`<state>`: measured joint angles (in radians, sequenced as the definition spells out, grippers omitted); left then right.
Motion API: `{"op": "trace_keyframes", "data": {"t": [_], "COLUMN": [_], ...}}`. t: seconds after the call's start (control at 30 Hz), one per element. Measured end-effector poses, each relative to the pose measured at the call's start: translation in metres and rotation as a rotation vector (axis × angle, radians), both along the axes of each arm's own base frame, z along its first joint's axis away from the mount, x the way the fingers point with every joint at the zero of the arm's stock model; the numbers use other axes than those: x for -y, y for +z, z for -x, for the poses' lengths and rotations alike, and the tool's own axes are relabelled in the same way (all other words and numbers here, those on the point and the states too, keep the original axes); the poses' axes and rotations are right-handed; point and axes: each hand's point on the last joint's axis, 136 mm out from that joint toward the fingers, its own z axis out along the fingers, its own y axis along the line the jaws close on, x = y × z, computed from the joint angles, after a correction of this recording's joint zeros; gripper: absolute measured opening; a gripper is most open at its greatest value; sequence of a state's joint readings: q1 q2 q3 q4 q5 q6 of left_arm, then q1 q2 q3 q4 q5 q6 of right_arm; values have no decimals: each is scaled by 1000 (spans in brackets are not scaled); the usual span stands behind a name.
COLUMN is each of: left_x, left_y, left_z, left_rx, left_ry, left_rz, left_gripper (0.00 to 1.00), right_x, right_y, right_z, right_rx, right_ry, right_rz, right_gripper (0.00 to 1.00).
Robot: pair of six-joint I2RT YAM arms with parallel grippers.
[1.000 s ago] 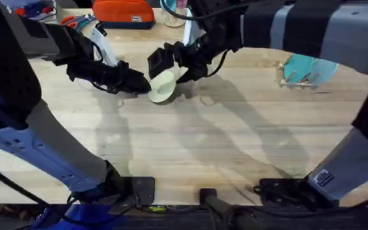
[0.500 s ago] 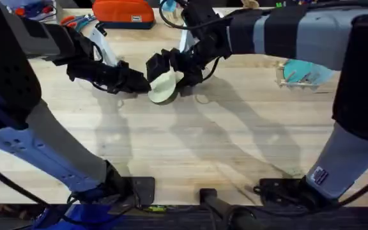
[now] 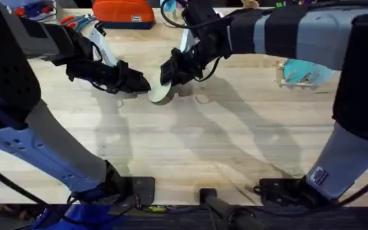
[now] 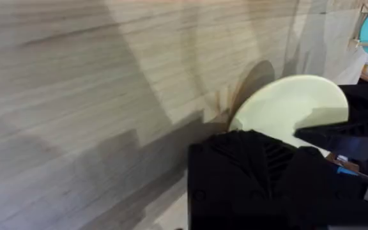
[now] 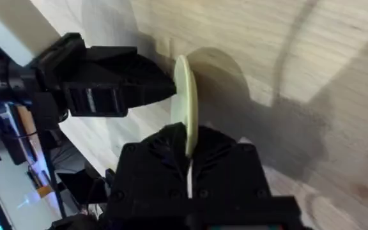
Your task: Pick up the plates from the table one by one and place each into a slot on the dish rack.
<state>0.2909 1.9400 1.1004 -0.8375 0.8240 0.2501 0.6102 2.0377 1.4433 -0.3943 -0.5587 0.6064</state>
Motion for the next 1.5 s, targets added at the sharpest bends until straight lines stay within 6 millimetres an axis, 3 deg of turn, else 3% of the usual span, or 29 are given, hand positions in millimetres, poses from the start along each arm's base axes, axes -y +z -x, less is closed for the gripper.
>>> {"op": "trace_keyframes", "data": {"t": [0.43,0.63,0.73,0.9,1.17,1.37,1.5], "left_x": [0,-13,-20,-29,-33,-35,-28], "left_y": [3,13,32,77,145,175,184], "left_z": [1,13,17,20,32,41,47], "left_rx": [9,13,44,149,281,332,358], "left_ry": [-6,-37,-37,-23,0,-18,-67], "left_rz": [-13,-172,-243,-340,-428,-539,-624], "left_gripper": [41,41,41,40,39,39,39], "right_x": [-1,9,19,36,83,128,153], "right_y": [2,6,22,64,123,148,158], "right_z": [0,16,20,9,-2,1,2], "right_rx": [26,22,53,191,391,474,502], "right_ry": [38,103,138,190,243,247,234], "right_rz": [-16,40,99,211,453,649,767], "right_gripper": [31,31,31,31,31,31,31]}}
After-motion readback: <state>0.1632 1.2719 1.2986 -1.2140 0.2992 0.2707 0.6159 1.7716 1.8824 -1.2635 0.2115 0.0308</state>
